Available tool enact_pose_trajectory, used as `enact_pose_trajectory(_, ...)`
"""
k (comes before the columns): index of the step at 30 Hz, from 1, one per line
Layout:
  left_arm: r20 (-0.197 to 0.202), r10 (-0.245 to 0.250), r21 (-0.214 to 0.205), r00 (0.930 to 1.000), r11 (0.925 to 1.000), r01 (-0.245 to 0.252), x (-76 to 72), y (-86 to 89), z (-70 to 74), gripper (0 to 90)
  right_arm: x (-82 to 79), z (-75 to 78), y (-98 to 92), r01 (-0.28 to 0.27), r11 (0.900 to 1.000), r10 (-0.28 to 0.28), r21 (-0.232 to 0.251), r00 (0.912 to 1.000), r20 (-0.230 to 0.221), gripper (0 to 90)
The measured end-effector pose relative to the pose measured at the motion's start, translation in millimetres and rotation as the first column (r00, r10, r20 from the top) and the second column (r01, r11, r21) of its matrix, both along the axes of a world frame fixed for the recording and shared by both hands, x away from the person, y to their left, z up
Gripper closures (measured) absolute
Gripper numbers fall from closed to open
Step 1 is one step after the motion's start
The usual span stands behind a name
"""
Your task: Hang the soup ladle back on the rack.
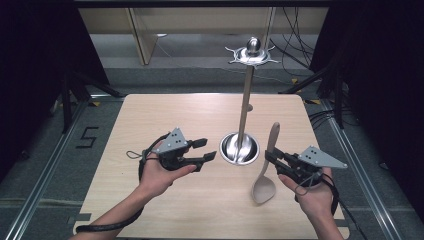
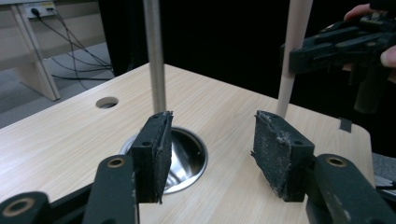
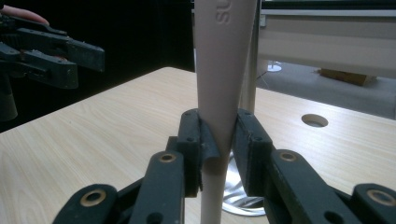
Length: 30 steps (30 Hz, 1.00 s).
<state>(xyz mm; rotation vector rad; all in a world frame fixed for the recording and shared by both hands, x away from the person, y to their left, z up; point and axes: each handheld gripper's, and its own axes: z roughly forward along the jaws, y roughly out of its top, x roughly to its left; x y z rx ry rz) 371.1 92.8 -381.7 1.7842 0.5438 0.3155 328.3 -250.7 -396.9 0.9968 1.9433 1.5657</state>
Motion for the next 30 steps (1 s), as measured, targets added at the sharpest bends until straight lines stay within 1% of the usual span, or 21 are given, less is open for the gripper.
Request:
enact_pose_trajectory(1,-0.002,-0.002,-0.005,1.0,1.0,0.002,-0.1,-3.1,1.6,46.8,-1.6,0.1,1.8,0.02,0.9998,-0.02,0.001,0.9998,-0.001,74.3)
enact_pose_trajectory(5,0.011,-0.024,-0.023,0.9996,0.9994,0.024,0.3,-15.6,10.0,48.6,-0.4,0.8,1.8,0.013,0.9997,-0.012,-0.023,0.9996,0.025,74.3)
enact_pose_trajectory(6,0.013,-0.027,-0.025,0.9996,0.9993,0.027,0.0,-17.7,11.6,48.9,-0.7,0.8,2.8,-0.001,1.0,0.001,-0.008,0.9999,0.014,74.3)
enact_pose_trajectory(7,0.014,-0.032,-0.028,0.9994,0.9991,0.032,-0.1,-19.8,13.1,49.3,-0.1,1.0,2.7,-0.009,0.9999,0.009,-0.013,0.9997,0.023,74.3)
enact_pose_trajectory(8,0.014,-0.032,-0.028,0.9994,0.9991,0.032,-0.1,-19.8,13.1,49.5,-0.1,1.0,2.7,-0.009,0.9999,0.009,-0.013,0.9997,0.023,74.3)
enact_pose_trajectory(9,0.015,-0.035,-0.031,0.9993,0.9989,0.035,-0.4,-21.9,14.6,49.5,-1.3,1.9,2.5,0.009,0.9996,-0.009,-0.026,0.9996,0.026,74.3)
enact_pose_trajectory(11,0.015,-0.042,-0.039,0.999,0.9983,0.043,-1.0,-26.2,17.1,50.0,-2.2,2.6,4.3,0.001,0.9999,-0.001,-0.013,0.9999,0.013,74.3)
enact_pose_trajectory(12,0.018,-0.044,-0.041,0.9989,0.9982,0.045,-1.2,-29.0,18.5,50.0,-1.0,3.2,3.3,0.008,0.9991,-0.006,-0.041,0.999,0.045,74.3)
enact_pose_trajectory(13,0.016,-0.042,-0.043,0.999,0.9981,0.043,-1.4,-33.3,20.1,50.3,-0.9,3.8,5.0,0.005,0.9989,-0.003,-0.046,0.9985,0.054,74.3)
enact_pose_trajectory(14,0.016,-0.045,-0.046,0.9988,0.9979,0.046,-1.2,-35.2,20.7,50.3,-3.8,4.3,7.1,0.015,0.9994,-0.015,-0.033,0.9997,0.02,74.3)
enact_pose_trajectory(15,0.014,-0.053,-0.052,0.9985,0.9972,0.053,-1.2,-37.7,21.3,50.7,-0.7,4.5,6.0,0.011,0.9983,-0.008,-0.057,0.9978,0.065,74.3)
enact_pose_trajectory(17,0.014,-0.058,-0.055,0.9982,0.9967,0.059,-1.0,-41.7,22.5,50.8,-1.2,4.6,7.7,0.006,0.999,-0.003,-0.044,0.9986,0.053,74.3)
enact_pose_trajectory(18,0.008,-0.063,-0.07,0.998,0.9956,0.063,-1.3,-47.3,23.9,50.9,-1.2,4.9,9.4,0.01,0.9989,-0.007,-0.047,0.9981,0.061,74.3)
enact_pose_trajectory(19,0.008,-0.063,-0.07,0.998,0.9956,0.063,-1.3,-47.3,23.9,50.9,-1.2,4.9,9.4,0.01,0.9989,-0.007,-0.047,0.9981,0.061,74.3)
enact_pose_trajectory(20,0.009,-0.069,-0.069,0.9976,0.9952,0.069,-1.0,-50.0,25.1,50.9,-3.1,5.7,10.4,0.025,0.9985,-0.022,-0.049,0.9985,0.051,74.3)
enact_pose_trajectory(21,0.008,-0.077,-0.078,0.997,0.9939,0.078,-1.1,-56.2,27.9,51.1,-1.9,6.2,10.7,0.024,0.9975,-0.02,-0.066,0.9973,0.071,74.3)
enact_pose_trajectory(22,0.01,-0.083,-0.078,0.9965,0.9934,0.084,-0.9,-58.9,29.5,51.3,-1.4,6.3,11.1,0.029,0.9973,-0.023,-0.067,0.9965,0.08,74.3)
enact_pose_trajectory(24,0.008,-0.088,-0.091,0.9961,0.9919,0.089,-1.2,-62.4,30.8,51.6,-2.2,6.1,12.8,0.032,0.9981,-0.028,-0.053,0.997,0.072,74.3)
enact_pose_trajectory(25,0.007,-0.092,-0.089,0.9957,0.9917,0.092,-1.5,-65.3,32.4,52.2,-4.1,6.8,14.1,0.032,0.9978,-0.029,-0.058,0.9983,0.05,74.3)
enact_pose_trajectory(28,0.016,-0.113,-0.088,0.9935,0.9896,0.114,-1.6,-74.2,36.2,52.8,-4.1,6.8,16.5,0.03,0.9983,-0.027,-0.049,0.9982,0.055,74.3)
enact_pose_trajectory(30,0.019,-0.124,-0.093,0.9921,0.9877,0.125,-2.2,-83.0,39.0,53.4,-5.1,8.4,18.3,0.04,0.9974,-0.037,-0.059,0.9976,0.059,74.3)
